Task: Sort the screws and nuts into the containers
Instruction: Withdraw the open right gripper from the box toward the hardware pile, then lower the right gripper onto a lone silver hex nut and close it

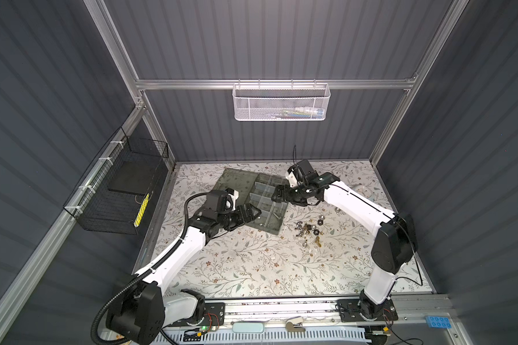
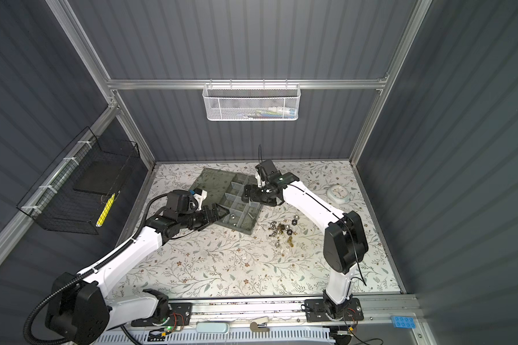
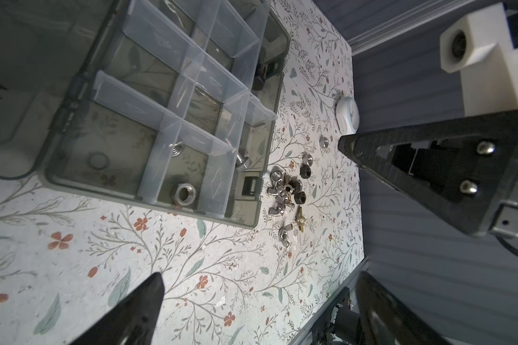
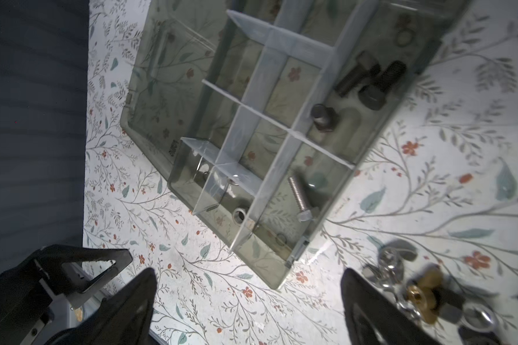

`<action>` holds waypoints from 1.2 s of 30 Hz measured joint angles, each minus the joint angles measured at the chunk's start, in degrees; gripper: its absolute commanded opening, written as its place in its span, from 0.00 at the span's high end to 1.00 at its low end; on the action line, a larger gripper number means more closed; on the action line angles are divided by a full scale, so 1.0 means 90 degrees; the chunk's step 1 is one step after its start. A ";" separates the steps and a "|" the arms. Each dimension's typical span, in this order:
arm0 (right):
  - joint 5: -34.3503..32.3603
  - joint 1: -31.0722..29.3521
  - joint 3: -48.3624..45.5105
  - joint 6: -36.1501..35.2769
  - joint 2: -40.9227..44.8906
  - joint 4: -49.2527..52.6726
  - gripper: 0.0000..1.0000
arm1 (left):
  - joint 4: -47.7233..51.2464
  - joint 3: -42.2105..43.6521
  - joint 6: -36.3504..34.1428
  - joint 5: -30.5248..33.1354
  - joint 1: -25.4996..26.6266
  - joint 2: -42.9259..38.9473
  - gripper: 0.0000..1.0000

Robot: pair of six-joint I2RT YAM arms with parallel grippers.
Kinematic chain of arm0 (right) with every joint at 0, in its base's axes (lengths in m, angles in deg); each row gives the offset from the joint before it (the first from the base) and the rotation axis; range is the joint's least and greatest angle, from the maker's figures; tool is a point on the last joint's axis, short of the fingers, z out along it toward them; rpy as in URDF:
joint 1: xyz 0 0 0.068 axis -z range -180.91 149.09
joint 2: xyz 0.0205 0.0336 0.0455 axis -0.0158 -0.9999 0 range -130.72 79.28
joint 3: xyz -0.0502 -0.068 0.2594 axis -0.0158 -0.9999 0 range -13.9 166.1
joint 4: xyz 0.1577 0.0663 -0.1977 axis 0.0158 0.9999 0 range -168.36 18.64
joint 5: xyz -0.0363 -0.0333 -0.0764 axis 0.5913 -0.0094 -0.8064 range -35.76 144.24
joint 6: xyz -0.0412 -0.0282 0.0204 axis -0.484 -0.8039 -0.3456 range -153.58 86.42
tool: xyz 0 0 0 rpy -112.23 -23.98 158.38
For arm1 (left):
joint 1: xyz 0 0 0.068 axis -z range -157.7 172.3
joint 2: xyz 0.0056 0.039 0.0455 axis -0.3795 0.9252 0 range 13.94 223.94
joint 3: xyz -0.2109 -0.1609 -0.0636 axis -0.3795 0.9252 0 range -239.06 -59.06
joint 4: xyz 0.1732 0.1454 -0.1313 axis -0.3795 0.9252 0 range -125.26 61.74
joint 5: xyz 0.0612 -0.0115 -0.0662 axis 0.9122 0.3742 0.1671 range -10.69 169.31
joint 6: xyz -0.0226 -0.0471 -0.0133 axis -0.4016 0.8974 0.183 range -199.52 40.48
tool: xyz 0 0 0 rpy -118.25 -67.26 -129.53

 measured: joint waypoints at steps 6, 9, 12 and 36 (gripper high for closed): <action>-0.0129 0.0600 -0.0780 -0.0085 0.0670 -0.0039 0.01 | -0.0104 -0.0704 -0.0049 0.0240 0.0741 0.0746 0.00; -0.0192 0.0911 -0.1090 -0.0155 0.0933 -0.0051 0.01 | -0.0216 -0.0913 -0.0046 0.0277 0.0971 0.1095 0.00; -0.0299 0.1234 -0.1365 -0.0228 0.1161 -0.0039 0.01 | -0.0277 -0.1154 -0.0046 0.0316 0.1124 0.1440 0.00; -0.1010 0.3361 -0.1904 -0.0702 0.0294 -0.0005 0.04 | -0.0916 -0.3223 0.0005 0.0083 0.2130 0.4087 0.00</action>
